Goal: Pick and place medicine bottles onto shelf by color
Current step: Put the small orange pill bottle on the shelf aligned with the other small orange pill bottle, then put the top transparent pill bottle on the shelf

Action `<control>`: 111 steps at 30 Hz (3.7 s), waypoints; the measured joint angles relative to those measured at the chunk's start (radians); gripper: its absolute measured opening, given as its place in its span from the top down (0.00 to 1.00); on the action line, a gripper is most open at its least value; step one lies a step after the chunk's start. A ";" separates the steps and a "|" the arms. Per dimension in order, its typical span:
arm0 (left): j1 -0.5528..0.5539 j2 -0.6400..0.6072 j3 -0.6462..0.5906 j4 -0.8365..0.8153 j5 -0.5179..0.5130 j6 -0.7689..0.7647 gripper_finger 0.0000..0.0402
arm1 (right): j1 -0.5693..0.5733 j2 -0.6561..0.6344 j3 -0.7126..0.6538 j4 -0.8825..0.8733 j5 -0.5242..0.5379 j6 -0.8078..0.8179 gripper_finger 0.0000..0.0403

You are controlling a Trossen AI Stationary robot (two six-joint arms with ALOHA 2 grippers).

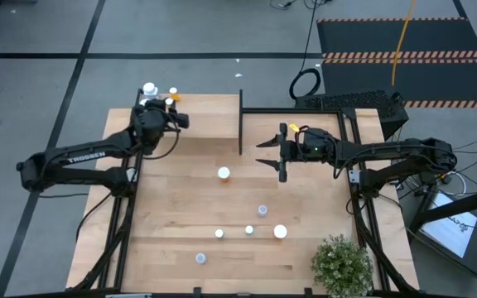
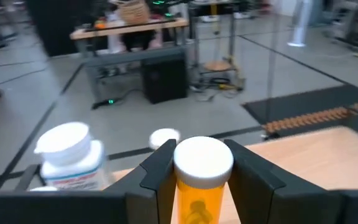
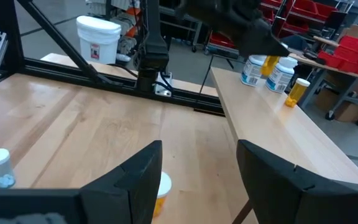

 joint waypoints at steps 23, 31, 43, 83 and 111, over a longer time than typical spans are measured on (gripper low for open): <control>0.070 0.144 -0.093 0.157 -0.003 -0.048 0.68 | -0.019 0.000 0.000 -0.014 0.000 0.002 0.50; 0.070 0.154 -0.093 0.173 -0.003 -0.048 0.68 | -0.019 0.000 0.000 -0.015 0.000 0.000 0.50; 0.081 0.159 -0.093 0.146 -0.005 -0.029 0.68 | -0.019 0.000 0.000 -0.015 -0.001 -0.001 0.50; 0.086 0.153 -0.084 0.241 -0.005 0.029 0.38 | -0.019 0.000 0.000 -0.015 0.000 -0.001 0.50; -0.351 -0.268 -0.082 0.247 0.001 0.369 0.37 | -0.019 0.000 0.000 -0.015 0.002 0.114 0.50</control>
